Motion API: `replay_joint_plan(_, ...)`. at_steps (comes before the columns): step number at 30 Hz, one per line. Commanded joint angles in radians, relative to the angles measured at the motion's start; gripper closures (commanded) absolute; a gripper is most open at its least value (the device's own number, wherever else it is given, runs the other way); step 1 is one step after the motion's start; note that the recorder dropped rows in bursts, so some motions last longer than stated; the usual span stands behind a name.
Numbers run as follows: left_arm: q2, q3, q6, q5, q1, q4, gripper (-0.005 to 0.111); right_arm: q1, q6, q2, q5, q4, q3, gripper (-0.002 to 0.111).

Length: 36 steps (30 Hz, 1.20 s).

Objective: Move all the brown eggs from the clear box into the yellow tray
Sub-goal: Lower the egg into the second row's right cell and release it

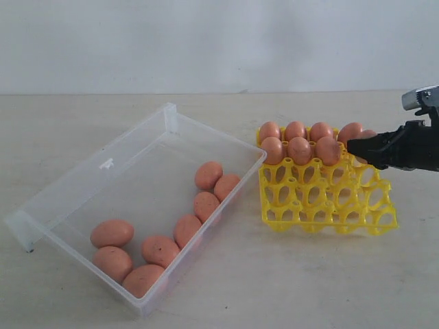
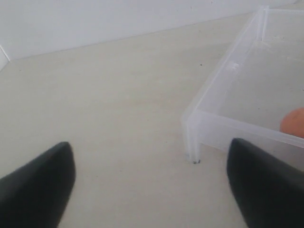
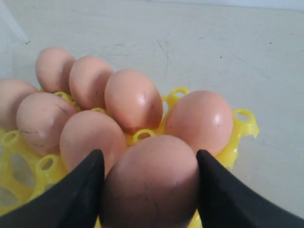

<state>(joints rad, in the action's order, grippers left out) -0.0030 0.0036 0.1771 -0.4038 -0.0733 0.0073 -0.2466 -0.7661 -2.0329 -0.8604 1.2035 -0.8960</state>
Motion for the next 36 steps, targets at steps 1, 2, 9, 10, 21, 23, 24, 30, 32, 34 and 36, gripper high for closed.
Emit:
replay_joint_plan(1, 0.003, -0.004, -0.009, -0.001, 0.003, 0.005, 0.064, 0.001, 0.062, -0.002, -0.009, -0.049, -0.004, 0.109)
replay_joint_plan(2, 0.003, -0.004, -0.009, -0.001, 0.003, 0.005, 0.075, 0.001, 0.062, -0.003, -0.009, -0.051, -0.004, 0.109)
replay_joint_plan(9, 0.003, -0.004, -0.004, -0.001, 0.003, 0.005, 0.111, 0.042, 0.109, -0.038, -0.005, -0.094, -0.004, 0.109)
replay_joint_plan(10, 0.003, -0.004, -0.004, -0.001, 0.003, 0.005, 0.111, 0.049, 0.118, -0.038, 0.010, -0.092, -0.004, 0.109)
replay_joint_plan(21, 0.003, -0.004, -0.004, -0.001, 0.003, 0.005, 0.111, 0.051, 0.122, -0.038, 0.020, -0.153, -0.004, 0.106)
replay_joint_plan(23, 0.003, -0.004, -0.004, -0.001, 0.003, 0.005, 0.111, 0.051, 0.129, -0.038, 0.020, -0.176, -0.004, 0.098)
replay_joint_plan(24, 0.003, -0.004, -0.004, -0.001, 0.003, 0.005, 0.111, 0.051, 0.129, -0.038, 0.020, -0.183, -0.004, 0.094)
replay_joint_plan(30, 0.003, -0.004, -0.004, -0.001, 0.003, 0.005, 0.111, 0.051, 0.126, -0.038, 0.020, -0.189, -0.004, 0.055)
replay_joint_plan(32, 0.003, -0.004, -0.004, 0.001, 0.003, 0.005, 0.111, 0.051, 0.122, -0.038, 0.015, -0.188, -0.004, 0.049)
replay_joint_plan(34, 0.003, -0.004, -0.004, 0.001, 0.003, 0.005, 0.111, 0.051, 0.118, -0.038, 0.013, -0.188, -0.004, 0.047)
replay_joint_plan(36, 0.003, -0.004, -0.004, 0.001, 0.003, 0.005, 0.111, 0.051, 0.118, -0.038, 0.013, -0.188, -0.004, 0.047)
